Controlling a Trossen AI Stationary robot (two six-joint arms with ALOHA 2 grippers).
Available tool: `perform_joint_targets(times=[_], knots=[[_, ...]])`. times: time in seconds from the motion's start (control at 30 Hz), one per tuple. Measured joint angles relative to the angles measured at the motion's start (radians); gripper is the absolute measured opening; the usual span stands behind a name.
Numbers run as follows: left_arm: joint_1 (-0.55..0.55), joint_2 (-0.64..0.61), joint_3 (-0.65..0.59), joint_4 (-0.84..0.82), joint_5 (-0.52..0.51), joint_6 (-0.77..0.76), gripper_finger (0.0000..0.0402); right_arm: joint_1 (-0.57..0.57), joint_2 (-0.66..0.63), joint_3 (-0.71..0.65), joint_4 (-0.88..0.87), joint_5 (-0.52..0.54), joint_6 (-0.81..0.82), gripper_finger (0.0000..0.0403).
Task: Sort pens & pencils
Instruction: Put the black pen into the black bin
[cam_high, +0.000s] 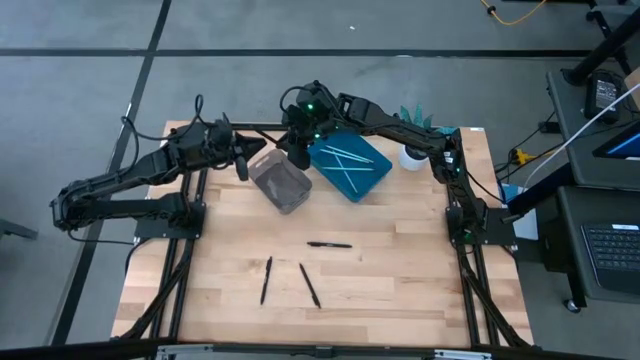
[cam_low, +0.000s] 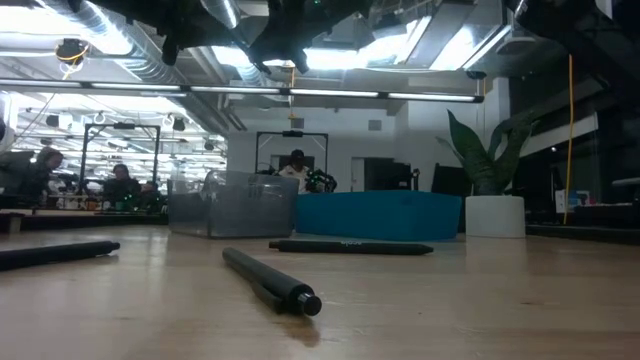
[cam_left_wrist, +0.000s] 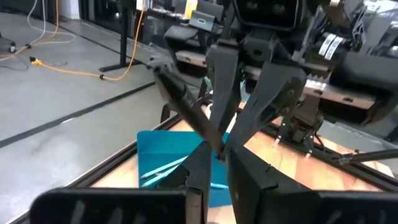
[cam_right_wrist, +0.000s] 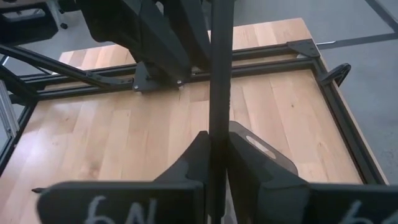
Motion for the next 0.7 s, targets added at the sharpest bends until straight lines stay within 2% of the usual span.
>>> perform_joint_targets(times=[0.7], knots=[[0.0, 0.002, 0.0, 0.007, -0.011, 0.002, 0.0041, 0.01, 0.0, 0.0, 0.009, 0.005, 0.001, 0.0037]])
